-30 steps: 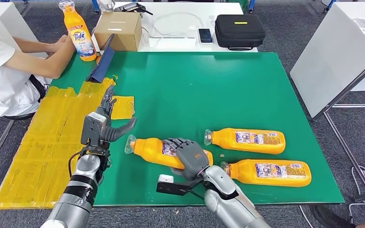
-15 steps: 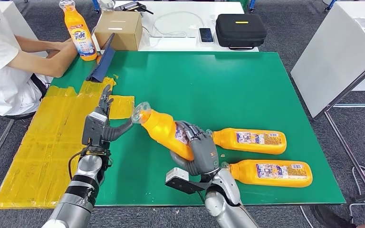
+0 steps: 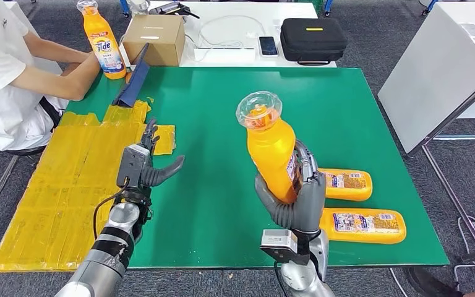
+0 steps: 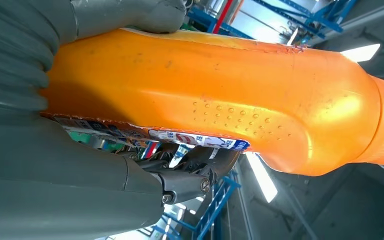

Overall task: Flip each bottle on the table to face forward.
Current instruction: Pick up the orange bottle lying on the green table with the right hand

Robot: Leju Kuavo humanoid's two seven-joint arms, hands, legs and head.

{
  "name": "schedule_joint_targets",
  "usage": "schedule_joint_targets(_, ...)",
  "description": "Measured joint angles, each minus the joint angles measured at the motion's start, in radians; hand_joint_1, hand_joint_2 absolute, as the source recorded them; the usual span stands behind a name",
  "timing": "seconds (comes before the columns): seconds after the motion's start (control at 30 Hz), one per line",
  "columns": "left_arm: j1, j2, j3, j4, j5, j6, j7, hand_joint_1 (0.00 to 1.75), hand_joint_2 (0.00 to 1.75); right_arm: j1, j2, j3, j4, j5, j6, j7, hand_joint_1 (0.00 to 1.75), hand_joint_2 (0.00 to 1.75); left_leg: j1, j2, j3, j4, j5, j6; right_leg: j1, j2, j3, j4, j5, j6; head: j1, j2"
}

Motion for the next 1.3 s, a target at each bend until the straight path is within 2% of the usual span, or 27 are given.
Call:
schedule_joint_targets(0.23, 0.021, 0.009, -0.033, -0.011, 0.129, -0.334, 0.008, 0.00, 1.75, 0.000, 0.000, -0.040, -0.003, -0.023, 0.011, -0.002, 1.75, 1.75, 0.000, 0.000, 0.000, 0.000, 0.000, 0.000, 0.000, 0.000, 0.000, 0.000, 0.000, 0.000, 0.000, 0.000)
schedule_joint_targets(0.33, 0.046, 0.010, -0.064, -0.057, 0.178, -0.385, 0.013, 0.00, 1.75, -0.002, 0.001, -0.057, 0.010, -0.023, 0.031, -0.001, 1.75, 1.75, 0.000, -0.001, 0.000, 0.000, 0.000, 0.000, 0.000, 0.000, 0.000, 0.000, 0.000, 0.000, 0.000, 0.000)
schedule_joint_targets(0.53, 0.071, 0.015, -0.109, -0.136, 0.213, -0.398, 0.028, 0.00, 1.75, -0.004, 0.005, -0.078, 0.040, -0.010, 0.046, -0.001, 1.75, 1.75, 0.000, -0.002, 0.000, 0.000, 0.000, 0.000, 0.000, 0.000, 0.001, 0.000, -0.001, 0.001, 0.000, 0.000)
schedule_joint_targets(0.8, 0.108, 0.033, -0.146, -0.245, 0.211, -0.344, 0.026, 0.00, 1.75, -0.003, 0.008, -0.079, 0.098, 0.057, 0.095, 0.028, 1.75, 1.75, 0.000, -0.002, -0.001, 0.000, 0.000, 0.000, 0.000, 0.000, 0.001, 0.000, -0.001, 0.001, 0.000, 0.000)
schedule_joint_targets(1.07, 0.117, 0.034, -0.184, -0.272, 0.193, -0.332, 0.025, 0.00, 1.75, -0.029, 0.024, -0.007, 0.218, 0.147, 0.161, 0.058, 1.75, 1.75, 0.000, -0.002, -0.001, 0.000, 0.000, 0.000, 0.000, 0.000, 0.000, 0.000, -0.001, 0.001, 0.000, 0.000)
schedule_joint_targets(1.3, 0.129, 0.029, -0.216, -0.272, 0.192, -0.330, 0.019, 0.00, 1.75, -0.054, 0.035, 0.058, 0.274, 0.185, 0.174, 0.065, 1.75, 1.75, 0.000, -0.002, -0.001, 0.000, 0.000, 0.000, 0.000, 0.000, 0.000, 0.000, -0.001, 0.001, 0.000, 0.000)
